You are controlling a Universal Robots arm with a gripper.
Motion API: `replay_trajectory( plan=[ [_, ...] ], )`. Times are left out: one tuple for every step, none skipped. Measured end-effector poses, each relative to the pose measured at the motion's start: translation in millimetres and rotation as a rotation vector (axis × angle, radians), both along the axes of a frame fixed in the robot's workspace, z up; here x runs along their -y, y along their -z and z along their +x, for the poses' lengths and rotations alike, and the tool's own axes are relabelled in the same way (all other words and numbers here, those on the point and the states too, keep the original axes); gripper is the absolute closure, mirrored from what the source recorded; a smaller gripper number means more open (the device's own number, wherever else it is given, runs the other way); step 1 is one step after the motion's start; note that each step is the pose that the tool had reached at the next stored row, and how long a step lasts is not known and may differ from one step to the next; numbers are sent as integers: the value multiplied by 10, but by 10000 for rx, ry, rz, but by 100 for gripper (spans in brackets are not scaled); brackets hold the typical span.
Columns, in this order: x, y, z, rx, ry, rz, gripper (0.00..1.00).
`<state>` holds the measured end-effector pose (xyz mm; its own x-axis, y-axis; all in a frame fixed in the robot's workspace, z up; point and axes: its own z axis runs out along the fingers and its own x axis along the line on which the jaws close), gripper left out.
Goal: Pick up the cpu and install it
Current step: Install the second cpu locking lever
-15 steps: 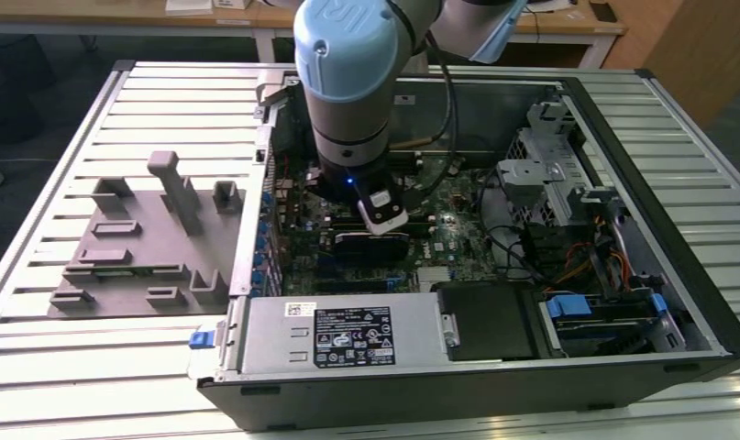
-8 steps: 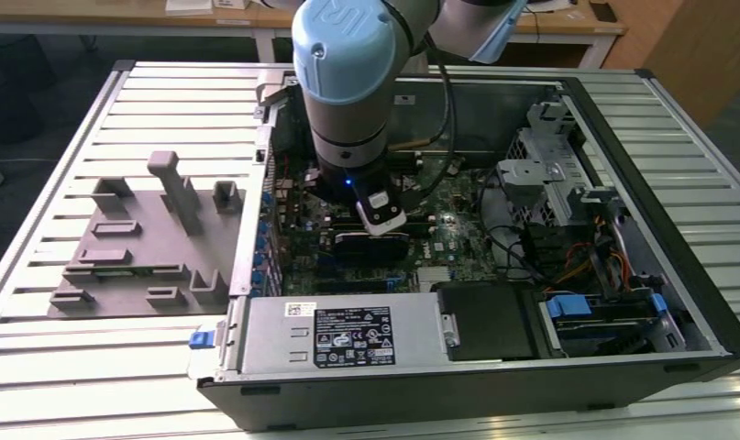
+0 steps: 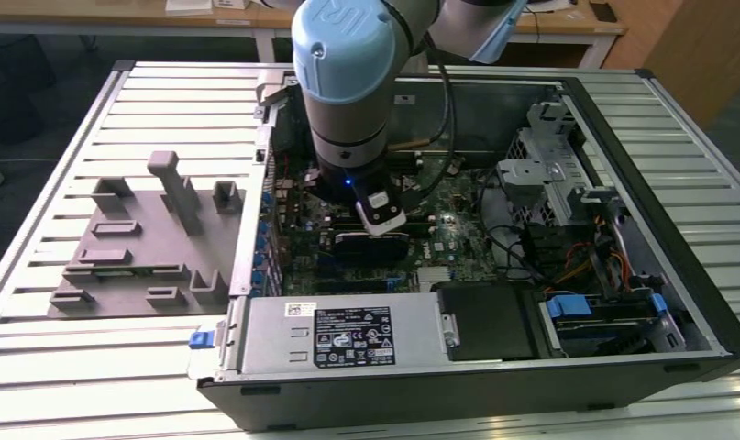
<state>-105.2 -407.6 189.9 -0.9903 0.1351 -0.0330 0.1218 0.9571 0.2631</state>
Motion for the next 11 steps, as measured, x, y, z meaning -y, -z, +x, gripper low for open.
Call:
replay_trajectory(
  plan=[
    [0,2,-1,0,0,-1,89],
    [0,2,-1,0,1,0,89],
    [0,2,-1,1,0,-1,89],
    [0,3,-3,-1,1,-4,89],
    [0,3,-4,0,1,-4,89],
    [0,3,-4,1,1,-5,89],
    [0,3,-4,1,0,-5,89],
    [0,2,-3,2,1,-4,89],
    [0,-4,-4,1,1,-5,89],
    [-1,-13,-3,4,1,-2,89],
    [-1,-27,-3,5,1,0,89]
  ],
)
